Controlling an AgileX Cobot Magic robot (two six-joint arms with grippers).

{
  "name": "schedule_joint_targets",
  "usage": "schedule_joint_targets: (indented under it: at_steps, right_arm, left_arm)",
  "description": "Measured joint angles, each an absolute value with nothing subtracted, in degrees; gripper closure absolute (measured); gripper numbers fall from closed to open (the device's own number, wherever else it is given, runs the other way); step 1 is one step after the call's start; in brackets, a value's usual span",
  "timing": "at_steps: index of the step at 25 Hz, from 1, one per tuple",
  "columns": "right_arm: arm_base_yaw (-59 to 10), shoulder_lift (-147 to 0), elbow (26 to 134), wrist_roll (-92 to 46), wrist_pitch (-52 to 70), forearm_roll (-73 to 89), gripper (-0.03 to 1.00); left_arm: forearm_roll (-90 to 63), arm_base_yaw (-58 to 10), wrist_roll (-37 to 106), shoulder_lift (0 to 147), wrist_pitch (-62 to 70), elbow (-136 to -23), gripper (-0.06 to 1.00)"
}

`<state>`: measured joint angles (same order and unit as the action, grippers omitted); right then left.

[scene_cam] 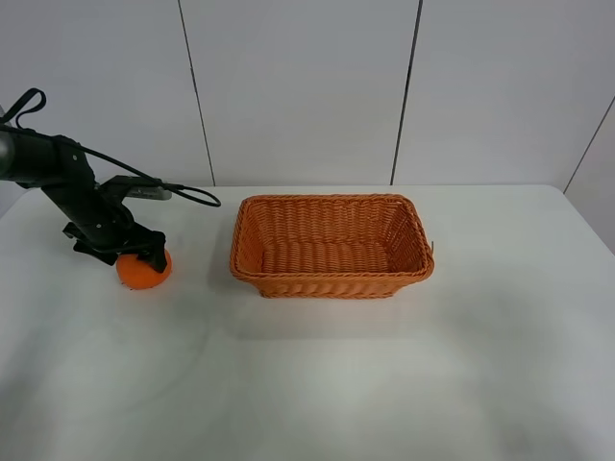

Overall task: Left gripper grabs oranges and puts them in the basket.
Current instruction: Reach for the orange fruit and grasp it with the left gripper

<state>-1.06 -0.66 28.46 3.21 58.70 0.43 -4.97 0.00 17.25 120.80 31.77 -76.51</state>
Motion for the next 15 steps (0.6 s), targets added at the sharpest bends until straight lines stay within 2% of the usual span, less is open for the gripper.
schedule_joint_targets:
  at_steps: [2,4,7,9,15]
  right_arm:
    - [-1.1,-0.7,28.5,3.2,58.7,0.4,0.27]
    - [-1.1,-0.7,28.5,3.2,58.7,0.4,0.27]
    - [-1.1,-0.7,28.5,3.2,58.7,0.4,0.27]
    - [-1.1,-0.7,28.5,3.2,58.7,0.4,0.27]
    - [-1.1,-0.7,28.5,3.2,58.7,0.4,0.27]
  left_arm:
    - [-5.0,0.0,17.3,120.8,31.7,-76.6,0.04]
    - [-5.0,0.0,17.3,120.8,31.7,-76.6,0.18]
    - [-5.1,0.0,17.3,120.7,32.6,-76.7,0.54]
    - [-5.1,0.0,17.3,120.5,33.4,-76.9,0.68]
    - [-5.1,0.0,17.2,119.9,35.9,-76.9,0.7]
